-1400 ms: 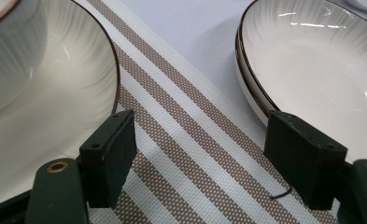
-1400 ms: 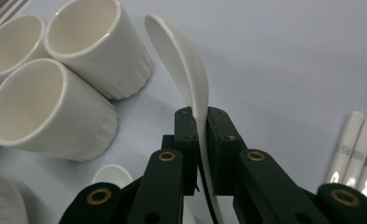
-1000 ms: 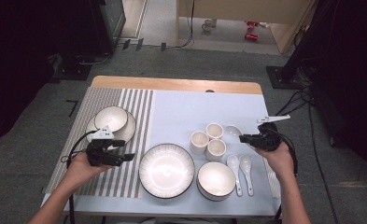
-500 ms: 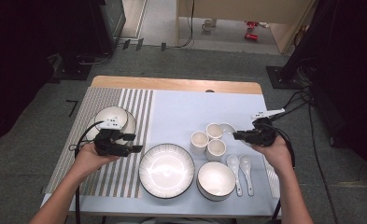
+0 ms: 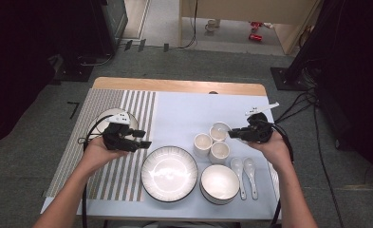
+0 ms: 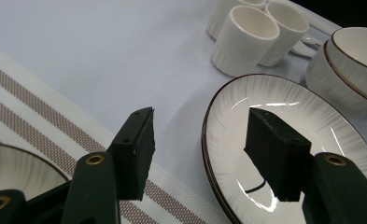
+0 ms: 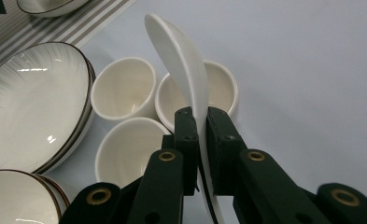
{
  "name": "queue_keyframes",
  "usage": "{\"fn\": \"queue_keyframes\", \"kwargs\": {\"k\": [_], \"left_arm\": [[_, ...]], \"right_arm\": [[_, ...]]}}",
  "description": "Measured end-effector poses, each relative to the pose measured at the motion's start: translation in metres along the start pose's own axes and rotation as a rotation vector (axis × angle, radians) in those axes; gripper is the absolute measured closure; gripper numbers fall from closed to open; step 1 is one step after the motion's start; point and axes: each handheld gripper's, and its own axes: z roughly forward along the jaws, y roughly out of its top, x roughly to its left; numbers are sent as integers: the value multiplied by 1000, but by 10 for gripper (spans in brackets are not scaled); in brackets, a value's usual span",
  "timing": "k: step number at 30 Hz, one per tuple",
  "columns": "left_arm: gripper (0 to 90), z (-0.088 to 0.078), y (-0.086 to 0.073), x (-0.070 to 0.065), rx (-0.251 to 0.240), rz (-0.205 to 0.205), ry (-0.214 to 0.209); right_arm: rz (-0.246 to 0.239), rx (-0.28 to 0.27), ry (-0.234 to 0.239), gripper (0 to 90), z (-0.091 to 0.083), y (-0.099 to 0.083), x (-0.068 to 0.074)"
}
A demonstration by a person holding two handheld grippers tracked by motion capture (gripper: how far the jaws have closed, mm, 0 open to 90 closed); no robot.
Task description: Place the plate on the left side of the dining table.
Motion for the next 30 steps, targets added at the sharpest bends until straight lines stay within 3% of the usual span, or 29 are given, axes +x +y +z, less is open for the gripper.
{"fn": "queue_keyframes", "kwargs": {"k": [7,10,20,30], "left_arm": [[439,8,12,-1,-4,15,-21],[442,10,16,0,-26,14,-66],[493,22,29,-3,-35,52,-71],[514,29,32,-8,-40,48,-90]], "right_arm": [[-16,5,20,839,6,5,7],[-17,6,37,839,9,6,10],[-37,12,77,839,14,10,20],[-57,21,99,839,14,10,33]]}}
